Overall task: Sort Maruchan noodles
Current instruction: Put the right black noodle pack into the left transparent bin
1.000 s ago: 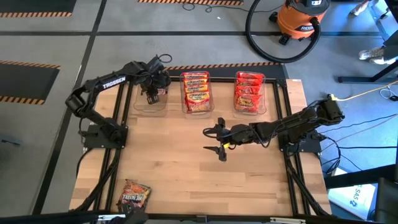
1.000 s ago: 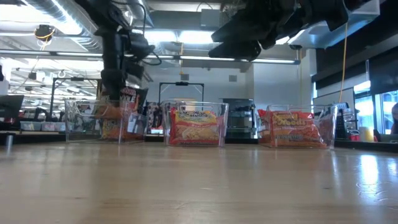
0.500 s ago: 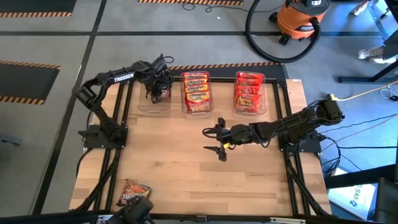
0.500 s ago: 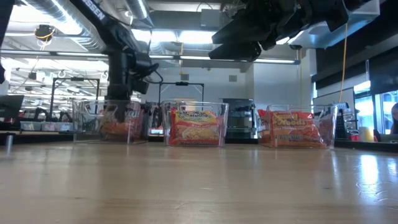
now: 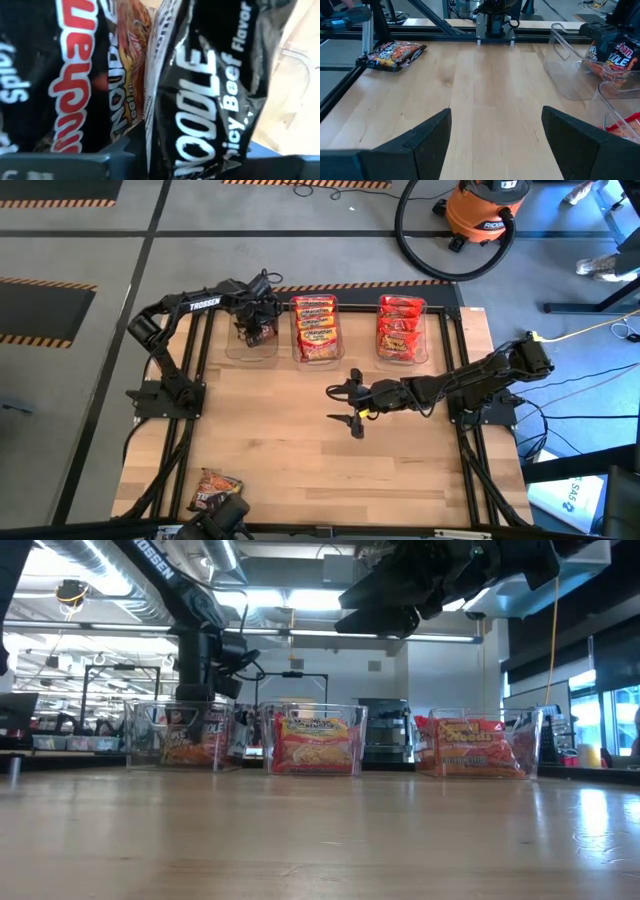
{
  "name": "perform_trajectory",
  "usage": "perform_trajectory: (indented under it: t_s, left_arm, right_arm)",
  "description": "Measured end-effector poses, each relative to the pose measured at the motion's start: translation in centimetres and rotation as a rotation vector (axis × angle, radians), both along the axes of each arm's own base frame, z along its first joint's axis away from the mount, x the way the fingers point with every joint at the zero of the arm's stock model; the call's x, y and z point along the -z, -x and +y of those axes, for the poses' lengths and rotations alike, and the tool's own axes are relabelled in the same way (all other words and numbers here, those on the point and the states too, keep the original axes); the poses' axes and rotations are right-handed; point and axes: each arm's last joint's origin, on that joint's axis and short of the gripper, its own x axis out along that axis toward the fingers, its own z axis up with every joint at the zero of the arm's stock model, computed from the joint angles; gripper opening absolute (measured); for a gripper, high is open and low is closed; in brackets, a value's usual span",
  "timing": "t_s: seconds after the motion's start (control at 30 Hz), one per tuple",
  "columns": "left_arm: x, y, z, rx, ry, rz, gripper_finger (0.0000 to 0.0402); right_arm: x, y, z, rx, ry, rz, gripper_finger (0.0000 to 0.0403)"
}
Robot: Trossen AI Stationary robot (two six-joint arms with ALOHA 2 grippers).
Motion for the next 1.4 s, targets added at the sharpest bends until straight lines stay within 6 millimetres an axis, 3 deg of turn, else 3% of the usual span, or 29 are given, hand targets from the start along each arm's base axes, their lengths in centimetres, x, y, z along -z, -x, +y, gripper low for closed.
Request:
perform_trajectory:
  t_s: [0.43, 0.63, 1.4]
  left_arm:
    - [-3.4, 0.8, -0.8, -0.008, -0.15, -0.014, 0.0159]
    - [-3.5, 0.8, -0.2, -0.016, -0.203, -0.027, 0.0157]
    - [-3.5, -0.2, -1.7, 0.011, -0.251, 0.096, 0.0156]
  right_arm:
    - [-0.3, -0.1, 0.0, -0.002, -0.004, -0.033, 0.0292]
    - [-0.3, -0.1, 0.0, -0.001, -0.005, -0.031, 0.0292]
    - [-0.3, -0.1, 0.0, -0.004, -0.008, -0.03, 0.0292]
